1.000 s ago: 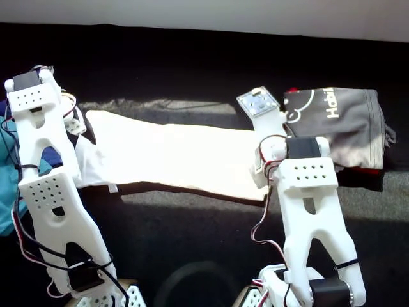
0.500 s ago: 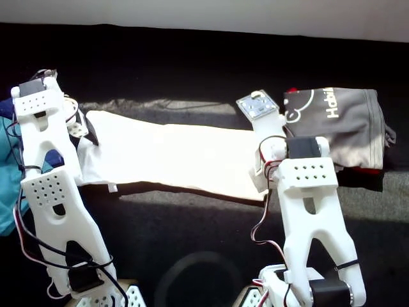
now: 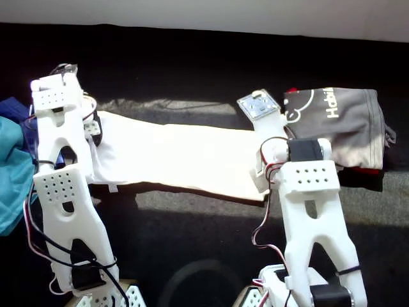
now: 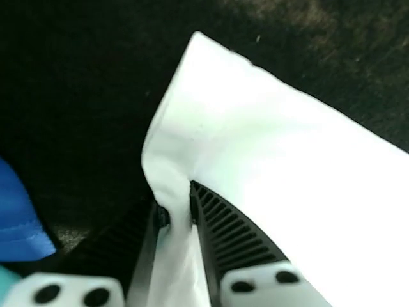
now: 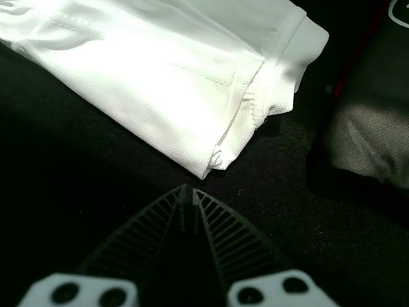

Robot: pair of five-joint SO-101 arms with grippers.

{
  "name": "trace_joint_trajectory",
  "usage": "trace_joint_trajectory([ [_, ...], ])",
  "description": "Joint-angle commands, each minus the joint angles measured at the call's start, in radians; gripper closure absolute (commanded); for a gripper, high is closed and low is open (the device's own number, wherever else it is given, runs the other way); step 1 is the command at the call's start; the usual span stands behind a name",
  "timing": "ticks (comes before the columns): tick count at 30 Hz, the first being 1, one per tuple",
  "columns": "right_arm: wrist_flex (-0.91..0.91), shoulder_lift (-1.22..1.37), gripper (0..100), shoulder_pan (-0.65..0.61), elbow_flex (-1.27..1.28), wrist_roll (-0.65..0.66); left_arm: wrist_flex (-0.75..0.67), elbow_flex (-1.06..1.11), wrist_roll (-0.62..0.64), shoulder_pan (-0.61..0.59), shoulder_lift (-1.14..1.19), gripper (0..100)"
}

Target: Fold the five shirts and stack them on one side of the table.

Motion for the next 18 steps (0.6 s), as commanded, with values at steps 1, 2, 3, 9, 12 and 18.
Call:
trace_joint_trajectory([
  [1,0.010,-0.130,99.1,-0.002,-0.044,0.008,0.011,0.005,-0.011,0.010,0.001,99],
  [2,0.008,-0.165,99.1,-0.002,-0.042,0.008,0.021,0.004,-0.011,0.008,-0.005,99],
  [3,0.013,-0.196,99.1,-0.001,-0.039,0.008,0.034,0.001,-0.011,0.002,-0.008,99],
  [9,0.005,-0.352,99.1,0.051,0.130,0.008,0.121,-0.077,-0.091,-0.097,-0.058,99],
  [12,-0.012,-0.387,99.1,0.140,0.231,0.009,0.123,-0.067,-0.135,-0.174,-0.111,99],
  [18,-0.240,-0.421,99.1,0.300,0.506,0.009,0.124,0.035,-0.187,-0.226,-0.277,99],
])
